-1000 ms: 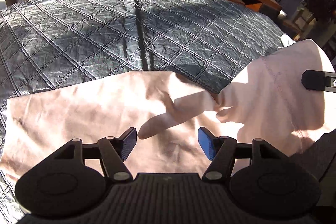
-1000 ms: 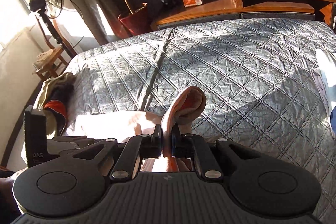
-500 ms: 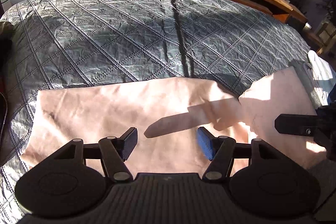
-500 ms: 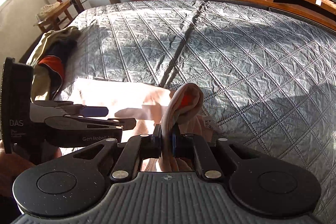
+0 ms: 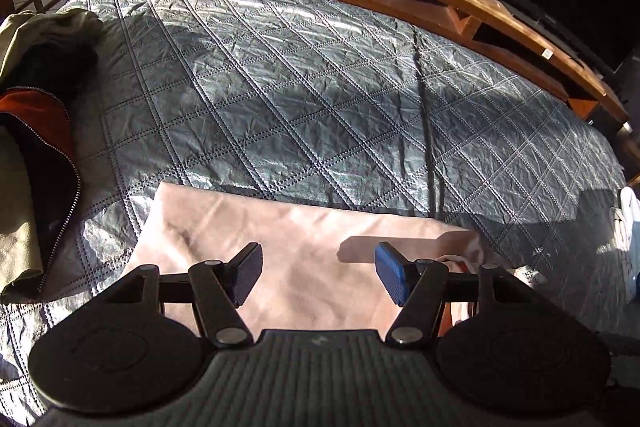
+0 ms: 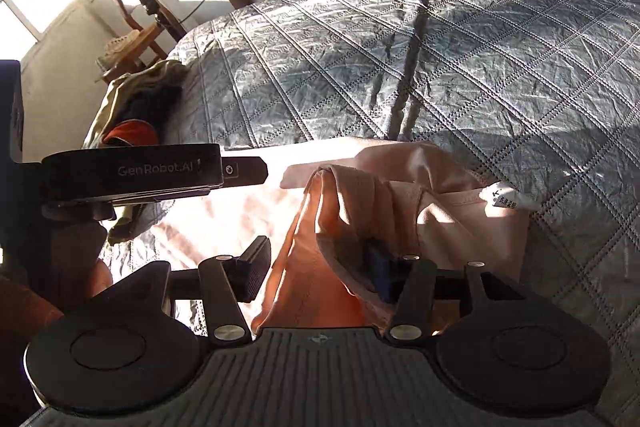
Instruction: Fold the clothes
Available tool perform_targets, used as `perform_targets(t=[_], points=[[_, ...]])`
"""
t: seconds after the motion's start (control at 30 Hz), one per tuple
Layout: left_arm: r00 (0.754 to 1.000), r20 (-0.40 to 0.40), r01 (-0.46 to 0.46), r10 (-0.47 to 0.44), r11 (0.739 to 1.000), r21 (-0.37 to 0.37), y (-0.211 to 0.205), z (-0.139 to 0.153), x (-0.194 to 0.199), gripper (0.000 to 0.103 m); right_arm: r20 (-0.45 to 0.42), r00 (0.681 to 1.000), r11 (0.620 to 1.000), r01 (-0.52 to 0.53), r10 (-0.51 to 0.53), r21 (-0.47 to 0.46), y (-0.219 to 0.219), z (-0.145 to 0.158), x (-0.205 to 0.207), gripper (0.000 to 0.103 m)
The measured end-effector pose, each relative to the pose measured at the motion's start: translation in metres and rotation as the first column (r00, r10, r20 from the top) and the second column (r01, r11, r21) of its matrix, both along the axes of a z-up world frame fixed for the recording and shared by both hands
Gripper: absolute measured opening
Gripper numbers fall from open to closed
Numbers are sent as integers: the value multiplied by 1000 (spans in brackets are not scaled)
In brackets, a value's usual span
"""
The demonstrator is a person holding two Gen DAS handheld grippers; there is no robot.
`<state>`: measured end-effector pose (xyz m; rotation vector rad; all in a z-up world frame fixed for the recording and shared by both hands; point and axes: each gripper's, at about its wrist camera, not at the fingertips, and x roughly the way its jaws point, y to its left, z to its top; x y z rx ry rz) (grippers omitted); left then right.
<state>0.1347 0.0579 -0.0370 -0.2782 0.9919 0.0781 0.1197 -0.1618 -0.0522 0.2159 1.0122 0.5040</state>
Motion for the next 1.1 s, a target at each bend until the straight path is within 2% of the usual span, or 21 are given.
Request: perform_targets(t=[0.13, 0.17, 0.2, 0.23, 0.33, 0.43, 0.53, 0.67, 0.73, 0.77, 0.83, 0.9, 1.0, 1.03, 1.1], points=[[1000, 7, -23, 23, 1000, -7, 5, 2, 0, 59, 59, 992, 993, 111, -113, 42, -31, 14, -11, 57], [1000, 8, -30, 30, 999, -10, 7, 3, 0, 59, 73, 987, 989, 138, -142, 53, -39, 17, -13, 46], [999, 10, -37, 38, 999, -13, 9, 4, 0, 59, 74, 989, 992, 126, -127, 21, -38, 14, -15, 35], [999, 13, -45, 45, 999, -16, 11, 5, 1, 59, 68, 994, 996, 87, -85, -30, -30, 9, -18, 33], [997, 23, -67, 68, 997, -24, 16, 9, 2, 59, 76, 996, 994, -35, 43, -104, -1, -4, -26, 33], [995, 31, -89, 90, 996, -33, 23, 13, 3, 59, 67, 994, 990, -77, 85, -115, 22, -14, -24, 33], [993, 34, -115, 117, 992, -51, 32, 16, 4, 59, 118, 983, 975, -117, 141, -191, 44, -20, -19, 32], [989, 43, -140, 143, 988, -70, 41, 22, 6, 59, 170, 971, 960, -119, 166, -255, 52, -8, -21, 33], [986, 52, -156, 160, 985, -79, 48, 26, 6, 59, 199, 968, 965, -104, 153, -239, 48, -3, -25, 38], [983, 58, -168, 173, 982, -84, 53, 29, 6, 60, 193, 968, 963, -110, 160, -246, 48, -4, -25, 42], [978, 63, -195, 201, 977, -88, 60, 31, 5, 60, 158, 968, 947, -144, 195, -286, 54, -15, -22, 42], [975, 59, -210, 215, 974, -85, 64, 31, 4, 60, 186, 960, 945, -150, 210, -292, 59, -20, -17, 42], [972, 46, -225, 229, 971, -77, 74, 30, 4, 60, 204, 963, 947, -111, 178, -300, 65, -15, 1, 46], [970, 44, -235, 239, 969, -75, 78, 30, 4, 60, 230, 956, 939, -96, 180, -331, 70, -10, 3, 46], [961, 44, -271, 275, 959, -83, 92, 33, 3, 60, 305, 924, 924, -109, 231, -367, 81, 5, -6, 50]])
